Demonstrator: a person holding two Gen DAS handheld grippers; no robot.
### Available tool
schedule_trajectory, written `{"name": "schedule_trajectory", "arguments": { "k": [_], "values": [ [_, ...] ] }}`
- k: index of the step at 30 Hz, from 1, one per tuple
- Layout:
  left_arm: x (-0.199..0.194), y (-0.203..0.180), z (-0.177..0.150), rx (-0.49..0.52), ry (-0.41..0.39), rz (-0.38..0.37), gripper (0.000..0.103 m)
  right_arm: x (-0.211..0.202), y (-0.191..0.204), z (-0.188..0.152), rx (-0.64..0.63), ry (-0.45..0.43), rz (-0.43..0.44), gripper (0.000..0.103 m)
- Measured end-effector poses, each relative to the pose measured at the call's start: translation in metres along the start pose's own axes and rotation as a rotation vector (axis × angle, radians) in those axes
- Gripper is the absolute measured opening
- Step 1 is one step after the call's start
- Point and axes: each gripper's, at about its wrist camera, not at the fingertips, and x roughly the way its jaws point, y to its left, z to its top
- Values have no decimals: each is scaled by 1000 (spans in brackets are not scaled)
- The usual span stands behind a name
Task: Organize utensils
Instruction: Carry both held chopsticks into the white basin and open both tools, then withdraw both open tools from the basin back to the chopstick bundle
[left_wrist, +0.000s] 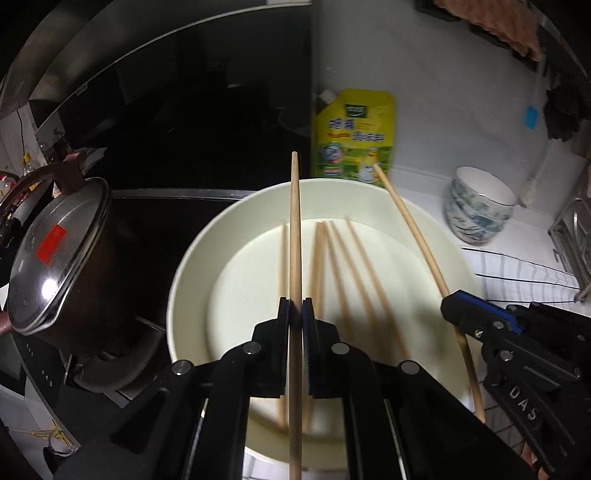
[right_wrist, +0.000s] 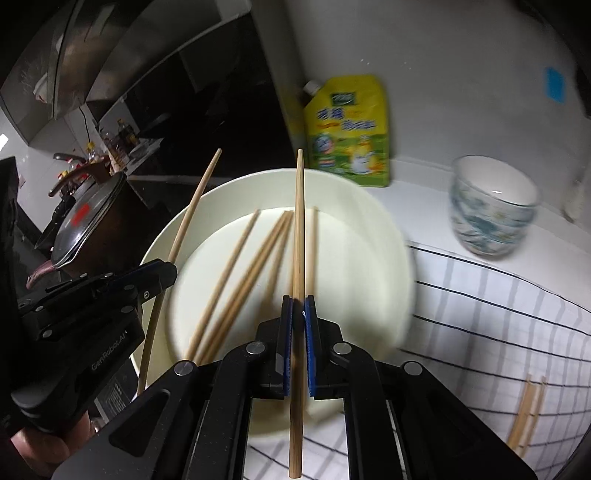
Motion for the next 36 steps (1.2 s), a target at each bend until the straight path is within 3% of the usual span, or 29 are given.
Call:
{"name": "schedule_trajectory", "arguments": {
  "k": [14,15,17,18,19,31,36],
  "values": [
    [48,19,-1,8,90,-12,9,50,-1,8,76,86,-34,7],
    [48,21,-1,1,92,-9,11,49,-2,8,76,82,-40,9],
    [45,24,-1,-17,90,-13,32,45,-2,8,75,68,-50,22],
    [42,25,-1,-22,82,-10,42,42,-1,7,72,60,-57,22],
    [40,26,0,-22,74,-2,45,40,-1,7,69,58,-64,22],
    [8,26,0,-30,37,3,60,9,-3,-11,87,33,-67,28],
    [-8,21,-2,-33,18,8,69,-9,-6,-17,90,20,-71,37]
  ]
}}
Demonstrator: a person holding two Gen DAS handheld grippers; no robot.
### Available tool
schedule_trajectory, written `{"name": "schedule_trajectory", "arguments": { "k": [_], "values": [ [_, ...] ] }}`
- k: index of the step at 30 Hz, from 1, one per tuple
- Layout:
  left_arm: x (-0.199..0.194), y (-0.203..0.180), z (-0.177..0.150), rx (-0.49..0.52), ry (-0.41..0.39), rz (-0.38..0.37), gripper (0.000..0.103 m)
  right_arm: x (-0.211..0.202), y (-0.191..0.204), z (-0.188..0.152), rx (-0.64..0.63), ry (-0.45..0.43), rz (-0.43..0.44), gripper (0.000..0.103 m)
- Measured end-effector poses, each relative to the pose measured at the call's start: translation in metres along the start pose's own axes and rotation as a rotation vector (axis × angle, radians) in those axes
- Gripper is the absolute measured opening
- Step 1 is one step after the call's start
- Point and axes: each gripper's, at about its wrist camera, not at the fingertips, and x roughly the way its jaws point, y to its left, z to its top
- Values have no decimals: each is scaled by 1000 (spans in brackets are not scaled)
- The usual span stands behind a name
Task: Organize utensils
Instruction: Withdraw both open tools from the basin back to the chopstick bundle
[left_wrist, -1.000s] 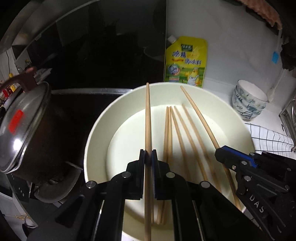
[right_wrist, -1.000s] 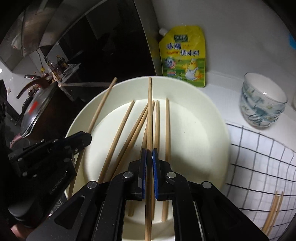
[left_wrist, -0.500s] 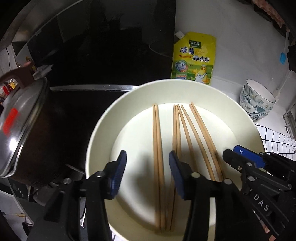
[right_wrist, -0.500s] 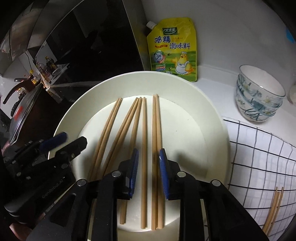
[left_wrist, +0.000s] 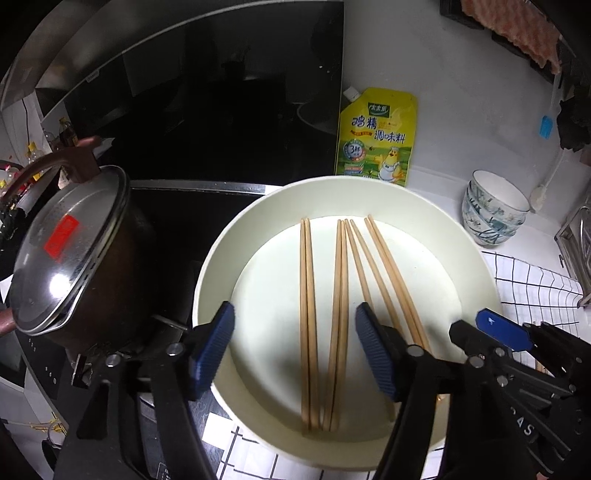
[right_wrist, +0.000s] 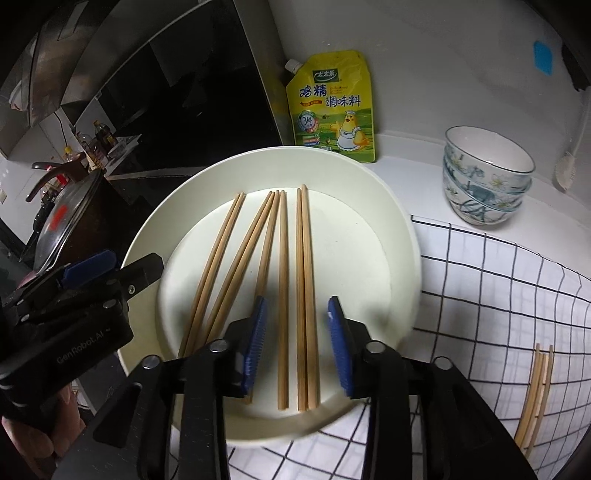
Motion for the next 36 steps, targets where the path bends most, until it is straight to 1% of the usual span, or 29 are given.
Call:
{"name": "schedule_trajectory", "arguments": {
  "k": [3,6,13,16,20,26,28,32,36],
  "values": [
    [-10,-2,0,-3,-15,6,70,-12,-4,-3,2,-11,-1,38],
    [-22,-6,0,-7,-33,9,74,-24,-8,-6,-4,-23,-5,39],
    [-45,-16,-7,-19,-58,13,78,-50,-18,-15,-16,-47,1,44],
    [-53,-22,-12,-17,-61,18,79,-61,-23,-20,-20,-57,4,44],
    [-57,-33,-18,-5,-56,18,80,-75,-32,-26,-11,-71,9,47],
    [-60,-57,-28,20,-46,5,81,-92,-51,-36,12,-94,3,49],
    [-60,-67,-32,33,-40,-10,81,-101,-64,-42,32,-109,-7,50],
    [-59,-86,-37,56,-24,-42,81,-107,-84,-52,77,-110,-21,50],
    [-64,-106,-41,95,-27,-64,81,-119,-111,-69,153,-124,-42,50]
  ]
}}
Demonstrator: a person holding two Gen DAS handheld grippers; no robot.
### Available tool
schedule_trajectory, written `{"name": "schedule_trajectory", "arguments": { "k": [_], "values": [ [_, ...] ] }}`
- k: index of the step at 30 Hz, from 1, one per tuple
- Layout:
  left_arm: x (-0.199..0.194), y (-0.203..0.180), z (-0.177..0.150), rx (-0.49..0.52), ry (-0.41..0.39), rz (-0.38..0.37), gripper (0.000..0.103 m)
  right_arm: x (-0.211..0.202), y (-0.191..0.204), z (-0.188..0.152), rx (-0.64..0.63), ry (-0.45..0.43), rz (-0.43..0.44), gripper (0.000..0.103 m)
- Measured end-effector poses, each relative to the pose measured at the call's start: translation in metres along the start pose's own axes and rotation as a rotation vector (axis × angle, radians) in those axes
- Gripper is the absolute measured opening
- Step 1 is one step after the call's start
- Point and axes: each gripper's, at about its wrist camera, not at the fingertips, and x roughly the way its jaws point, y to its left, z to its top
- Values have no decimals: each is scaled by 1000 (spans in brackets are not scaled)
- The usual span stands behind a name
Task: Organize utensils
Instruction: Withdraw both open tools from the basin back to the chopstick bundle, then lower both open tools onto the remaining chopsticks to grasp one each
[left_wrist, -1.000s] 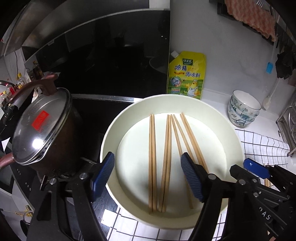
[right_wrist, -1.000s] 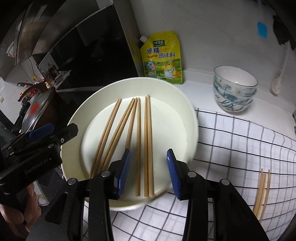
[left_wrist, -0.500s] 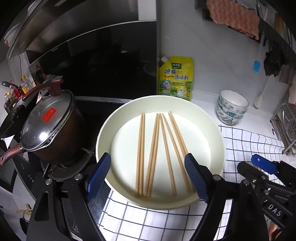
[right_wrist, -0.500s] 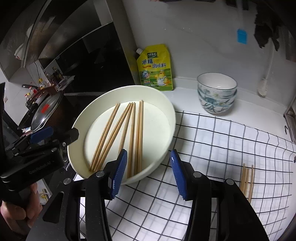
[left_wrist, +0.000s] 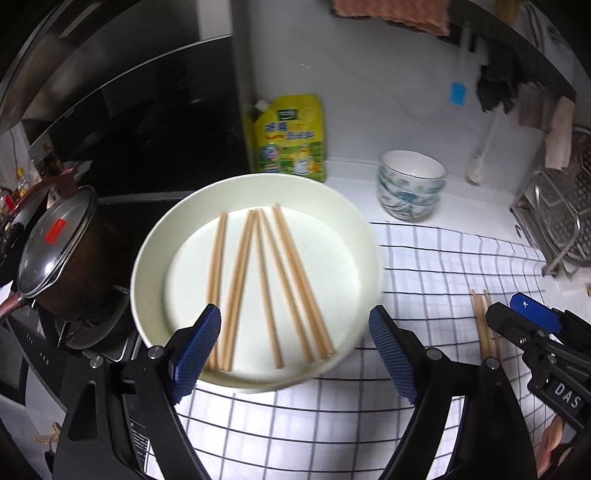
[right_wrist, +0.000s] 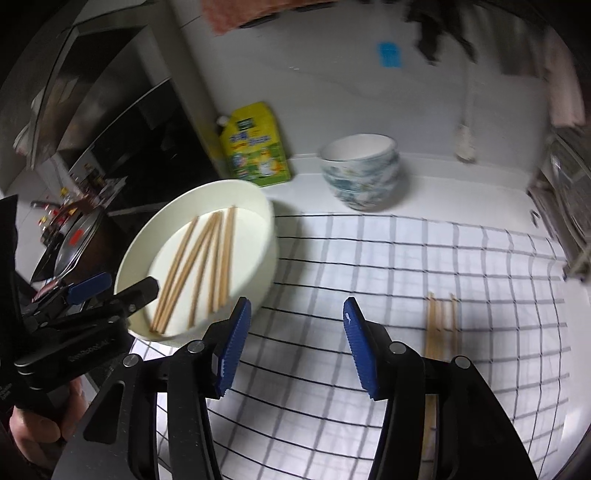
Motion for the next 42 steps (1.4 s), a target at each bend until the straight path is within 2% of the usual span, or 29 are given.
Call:
{"name": "schedule_trajectory", "arguments": {
  "k": [3,11,24,32,42],
  "values": [
    [-5,-17,-5,21,-14,-24,82,-9,-21,-10,38,2,-26,50],
    [-2,-60,-16,74,11,-62,82,-27,-69,-36,98,2,-73,50],
    [23,-115,-51,116,82,-96,82,-18,-136,-90,156,106,-153,50],
    [35,-140,-72,162,116,-109,82,3,-144,-105,118,157,-173,50],
    [50,-150,-80,177,152,-116,82,23,-137,-106,76,168,-199,50]
  ]
}}
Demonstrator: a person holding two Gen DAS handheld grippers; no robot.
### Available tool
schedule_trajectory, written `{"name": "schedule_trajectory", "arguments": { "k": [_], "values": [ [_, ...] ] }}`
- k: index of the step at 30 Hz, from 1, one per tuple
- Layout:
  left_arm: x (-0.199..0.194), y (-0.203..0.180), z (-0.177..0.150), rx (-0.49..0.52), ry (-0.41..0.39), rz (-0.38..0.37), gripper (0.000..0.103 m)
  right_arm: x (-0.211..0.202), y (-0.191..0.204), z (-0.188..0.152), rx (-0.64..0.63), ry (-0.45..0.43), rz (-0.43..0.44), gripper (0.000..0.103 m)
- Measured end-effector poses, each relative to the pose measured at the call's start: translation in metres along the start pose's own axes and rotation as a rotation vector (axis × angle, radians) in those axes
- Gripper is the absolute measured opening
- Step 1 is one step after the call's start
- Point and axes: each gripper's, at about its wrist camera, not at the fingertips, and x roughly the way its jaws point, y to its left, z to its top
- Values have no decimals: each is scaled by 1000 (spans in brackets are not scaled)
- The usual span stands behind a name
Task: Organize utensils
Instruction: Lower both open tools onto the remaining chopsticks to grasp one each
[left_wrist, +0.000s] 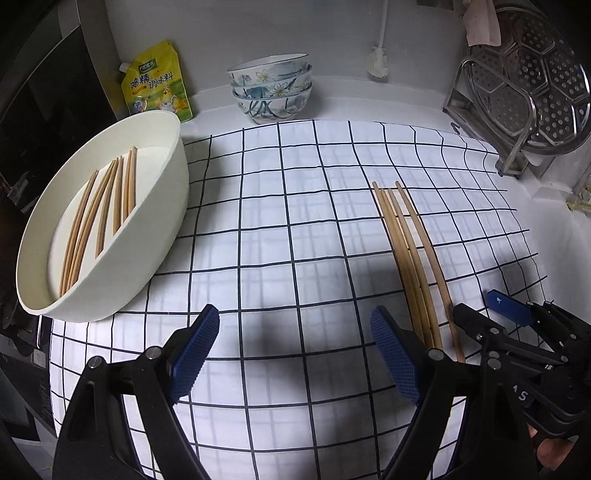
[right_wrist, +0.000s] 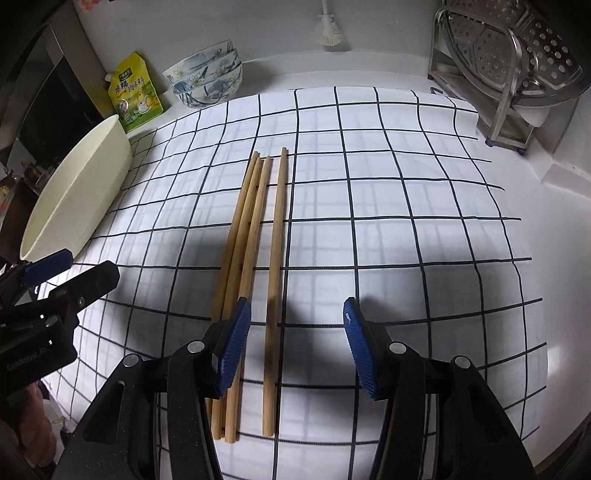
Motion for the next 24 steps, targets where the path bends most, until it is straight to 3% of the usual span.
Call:
{"name": "schedule_trajectory", "arguments": {
  "k": [6,24],
  "values": [
    [1,-1,-2,3,5,2,82,9,6,-2,-47,0,-67,50],
    [34,-43,-8,31,63,-60,82,4,-37,-7,6,-6,-63,50]
  ]
}}
